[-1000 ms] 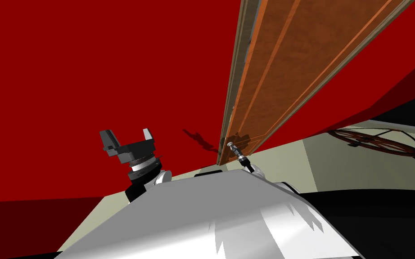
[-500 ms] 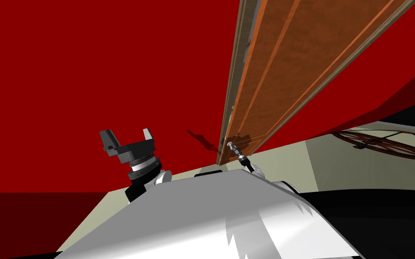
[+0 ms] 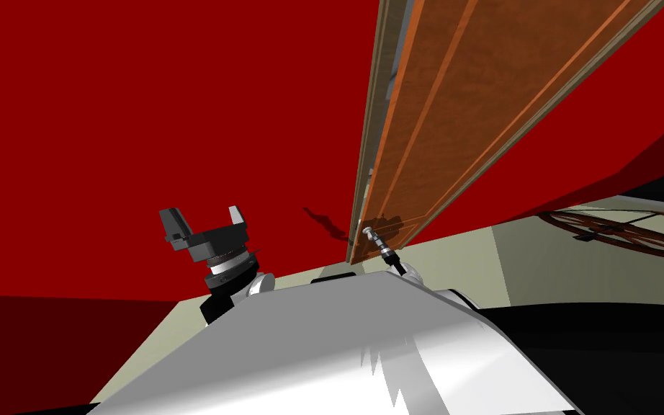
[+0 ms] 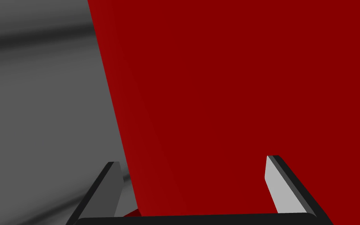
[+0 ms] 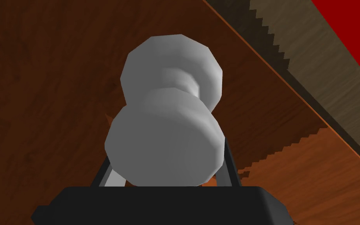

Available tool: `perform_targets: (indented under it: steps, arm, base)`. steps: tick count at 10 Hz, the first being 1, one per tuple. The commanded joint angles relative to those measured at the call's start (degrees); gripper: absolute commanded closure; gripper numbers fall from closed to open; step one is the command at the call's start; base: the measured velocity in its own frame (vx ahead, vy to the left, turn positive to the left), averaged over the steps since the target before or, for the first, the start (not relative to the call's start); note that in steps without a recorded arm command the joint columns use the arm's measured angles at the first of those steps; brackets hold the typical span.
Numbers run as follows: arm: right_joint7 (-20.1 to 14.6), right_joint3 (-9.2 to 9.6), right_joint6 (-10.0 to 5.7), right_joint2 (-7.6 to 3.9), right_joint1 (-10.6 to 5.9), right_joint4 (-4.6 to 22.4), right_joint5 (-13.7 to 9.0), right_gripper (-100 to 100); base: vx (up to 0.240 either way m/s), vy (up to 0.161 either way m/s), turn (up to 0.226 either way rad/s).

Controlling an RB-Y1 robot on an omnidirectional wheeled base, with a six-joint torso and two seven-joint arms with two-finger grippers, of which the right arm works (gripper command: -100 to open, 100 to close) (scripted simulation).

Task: Pull the door open

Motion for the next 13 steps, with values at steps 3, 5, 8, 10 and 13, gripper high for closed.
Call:
perform_targets:
  steps: [3,5,8,10,13]
  arm:
    - [-5.23,1.32,0.07,0.99,-0.07,0.83,-0.92,100]
    - [-5.41,1.32,0.07,0.99,-0.07,0.83,-0.92,100]
    - [-10.18,1.81,0.43,1.02,-0.28,0.85,-2.14,100]
    - [-10.18,1.81,0.43,1.02,-0.28,0.85,-2.14,100]
    - [-12.56,2.06,0.61,1.04,-0.38,0.87,-2.75,100]
  base:
    - [-0.036,-0.023,0.055]
    - [-0.022,-0.012,0.009]
    - [-0.038,-0.022,0.062]
    - [-0.014,-0.009,-0.008]
    - [-0.004,-0.004,0.054]
